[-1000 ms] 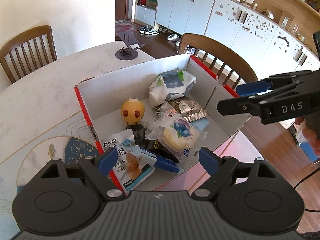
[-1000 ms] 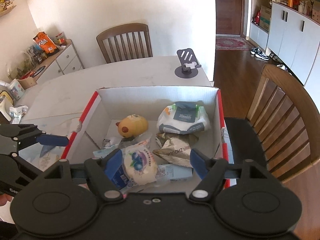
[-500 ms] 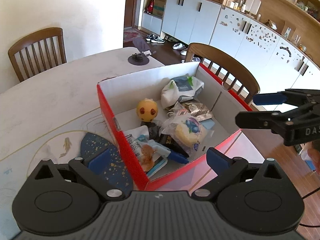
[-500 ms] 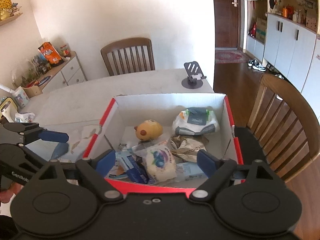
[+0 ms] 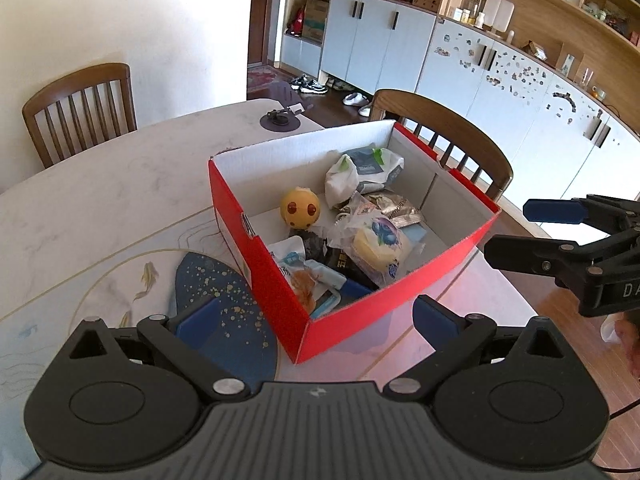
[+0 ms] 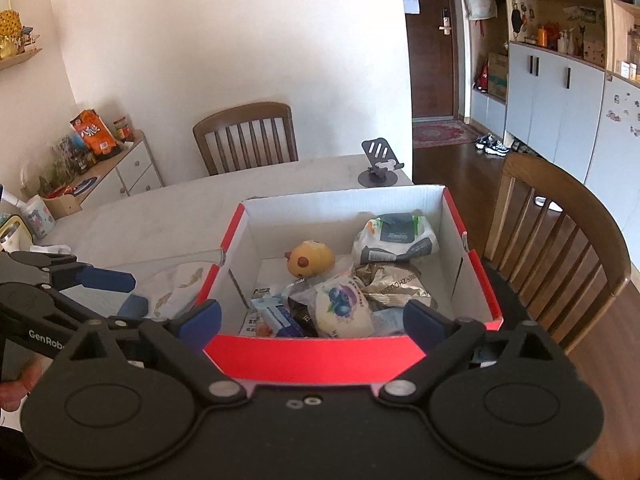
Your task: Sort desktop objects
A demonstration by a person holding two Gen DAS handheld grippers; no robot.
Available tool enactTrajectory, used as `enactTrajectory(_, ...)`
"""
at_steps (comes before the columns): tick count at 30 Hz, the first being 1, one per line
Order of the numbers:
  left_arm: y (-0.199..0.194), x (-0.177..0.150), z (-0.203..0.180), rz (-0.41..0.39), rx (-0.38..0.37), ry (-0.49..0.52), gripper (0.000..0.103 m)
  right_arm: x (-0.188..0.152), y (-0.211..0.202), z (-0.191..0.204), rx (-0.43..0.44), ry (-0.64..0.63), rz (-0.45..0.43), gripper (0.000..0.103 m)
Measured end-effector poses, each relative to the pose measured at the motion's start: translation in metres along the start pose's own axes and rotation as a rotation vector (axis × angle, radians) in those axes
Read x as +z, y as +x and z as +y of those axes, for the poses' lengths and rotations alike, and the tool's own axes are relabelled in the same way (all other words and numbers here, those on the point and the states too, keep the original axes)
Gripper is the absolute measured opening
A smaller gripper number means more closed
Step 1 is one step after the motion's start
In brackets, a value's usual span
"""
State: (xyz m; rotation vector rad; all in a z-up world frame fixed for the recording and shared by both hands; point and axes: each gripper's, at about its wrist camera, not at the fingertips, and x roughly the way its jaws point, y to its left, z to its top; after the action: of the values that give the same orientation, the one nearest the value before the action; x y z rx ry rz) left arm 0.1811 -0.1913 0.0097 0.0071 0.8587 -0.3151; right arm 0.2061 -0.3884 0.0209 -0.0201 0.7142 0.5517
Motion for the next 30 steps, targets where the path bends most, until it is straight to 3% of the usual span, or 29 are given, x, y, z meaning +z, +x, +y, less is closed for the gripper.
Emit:
enactTrajectory(16,-0.028,-0.018,-0.020,-0.030,-0.001,0.081,0.103,-0.020,-0.017,0.016,-0.005,0.005,-0.006,0.099)
enactTrajectory(30,-0.032,-0.022,-0.021,-0.047,0.001,0.082,0.103,-0.026,-0.024,0.019,-0.004,0.012,-0.006,0.099)
